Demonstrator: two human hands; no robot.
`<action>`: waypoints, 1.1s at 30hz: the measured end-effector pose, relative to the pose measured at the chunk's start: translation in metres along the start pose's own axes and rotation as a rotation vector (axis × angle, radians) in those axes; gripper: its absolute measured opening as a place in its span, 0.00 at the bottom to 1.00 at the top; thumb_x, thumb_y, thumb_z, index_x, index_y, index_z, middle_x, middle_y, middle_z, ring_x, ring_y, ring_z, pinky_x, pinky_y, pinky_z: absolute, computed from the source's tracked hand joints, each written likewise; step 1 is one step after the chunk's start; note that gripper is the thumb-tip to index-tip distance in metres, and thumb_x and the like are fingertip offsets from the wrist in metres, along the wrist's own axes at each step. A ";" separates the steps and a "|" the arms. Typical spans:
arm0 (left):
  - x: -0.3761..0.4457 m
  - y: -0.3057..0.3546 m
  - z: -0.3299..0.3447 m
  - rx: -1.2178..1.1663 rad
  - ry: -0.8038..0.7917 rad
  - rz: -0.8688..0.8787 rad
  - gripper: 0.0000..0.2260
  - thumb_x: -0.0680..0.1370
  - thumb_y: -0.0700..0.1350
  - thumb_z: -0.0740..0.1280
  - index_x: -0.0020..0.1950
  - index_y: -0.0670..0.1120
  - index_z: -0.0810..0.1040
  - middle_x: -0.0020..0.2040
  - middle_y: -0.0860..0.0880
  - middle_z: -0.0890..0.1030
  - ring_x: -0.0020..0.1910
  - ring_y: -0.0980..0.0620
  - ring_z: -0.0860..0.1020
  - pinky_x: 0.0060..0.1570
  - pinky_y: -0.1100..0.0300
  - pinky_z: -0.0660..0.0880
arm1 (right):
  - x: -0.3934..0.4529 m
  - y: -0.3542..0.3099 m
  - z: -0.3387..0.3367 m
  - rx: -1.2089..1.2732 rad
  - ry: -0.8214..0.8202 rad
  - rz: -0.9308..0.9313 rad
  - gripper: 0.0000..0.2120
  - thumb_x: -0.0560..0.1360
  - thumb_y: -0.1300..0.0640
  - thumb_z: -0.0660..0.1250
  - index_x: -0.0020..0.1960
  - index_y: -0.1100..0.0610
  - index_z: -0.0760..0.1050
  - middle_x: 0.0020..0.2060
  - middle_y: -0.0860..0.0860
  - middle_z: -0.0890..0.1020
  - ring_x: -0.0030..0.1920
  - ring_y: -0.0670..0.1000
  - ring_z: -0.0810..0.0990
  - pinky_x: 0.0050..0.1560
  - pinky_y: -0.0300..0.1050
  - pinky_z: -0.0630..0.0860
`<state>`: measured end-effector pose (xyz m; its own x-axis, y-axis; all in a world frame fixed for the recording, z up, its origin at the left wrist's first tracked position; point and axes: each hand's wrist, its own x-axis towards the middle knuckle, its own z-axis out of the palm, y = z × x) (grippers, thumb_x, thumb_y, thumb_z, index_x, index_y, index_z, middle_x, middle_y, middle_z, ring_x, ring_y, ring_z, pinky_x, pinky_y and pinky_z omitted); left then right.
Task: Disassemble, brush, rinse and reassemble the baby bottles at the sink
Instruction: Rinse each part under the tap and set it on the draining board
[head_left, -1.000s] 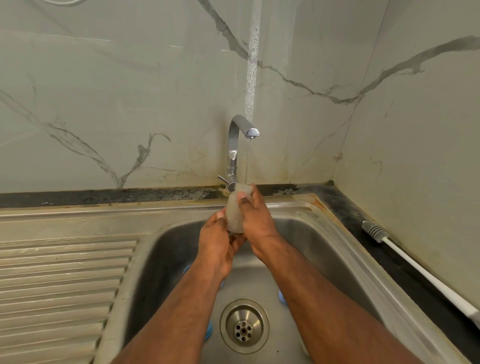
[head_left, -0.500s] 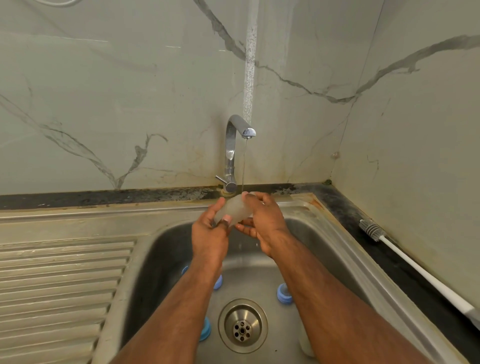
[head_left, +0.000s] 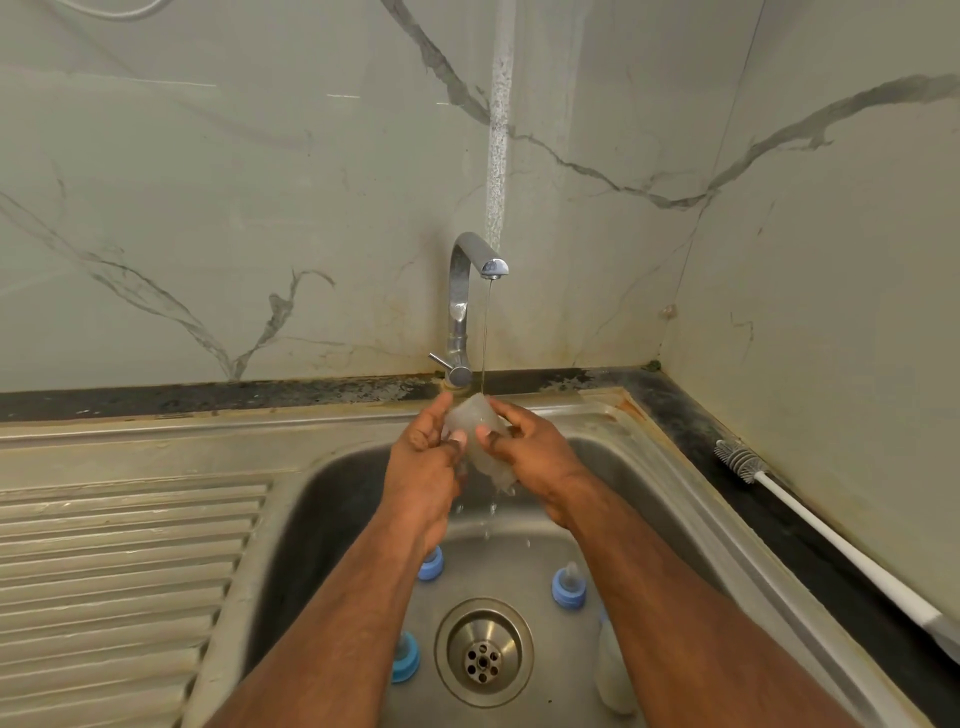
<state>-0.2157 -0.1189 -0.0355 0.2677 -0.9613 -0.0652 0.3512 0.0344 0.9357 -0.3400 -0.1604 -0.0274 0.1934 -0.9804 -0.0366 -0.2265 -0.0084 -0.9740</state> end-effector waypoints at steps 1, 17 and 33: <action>-0.001 0.000 0.002 -0.037 -0.016 -0.015 0.24 0.83 0.35 0.62 0.75 0.57 0.72 0.69 0.53 0.78 0.63 0.47 0.79 0.64 0.45 0.77 | 0.000 0.000 0.004 0.037 0.005 -0.016 0.23 0.80 0.54 0.67 0.74 0.44 0.69 0.65 0.51 0.78 0.59 0.54 0.80 0.55 0.53 0.82; 0.011 -0.016 0.001 0.592 -0.031 0.264 0.27 0.81 0.41 0.69 0.76 0.63 0.69 0.68 0.55 0.79 0.65 0.54 0.77 0.64 0.54 0.77 | 0.002 -0.011 0.008 -0.006 0.112 -0.156 0.26 0.77 0.49 0.72 0.72 0.47 0.68 0.62 0.46 0.75 0.56 0.45 0.76 0.56 0.45 0.79; 0.000 0.000 0.003 0.170 -0.067 -0.055 0.23 0.79 0.34 0.68 0.69 0.56 0.77 0.58 0.55 0.85 0.59 0.52 0.82 0.60 0.50 0.80 | -0.013 0.005 -0.012 -0.130 0.111 -0.085 0.36 0.68 0.48 0.80 0.72 0.49 0.68 0.60 0.47 0.77 0.60 0.50 0.77 0.59 0.45 0.76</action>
<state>-0.2187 -0.1193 -0.0348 0.1900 -0.9766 -0.1003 0.2052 -0.0603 0.9768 -0.3551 -0.1501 -0.0294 0.1126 -0.9907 0.0766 -0.3366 -0.1105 -0.9351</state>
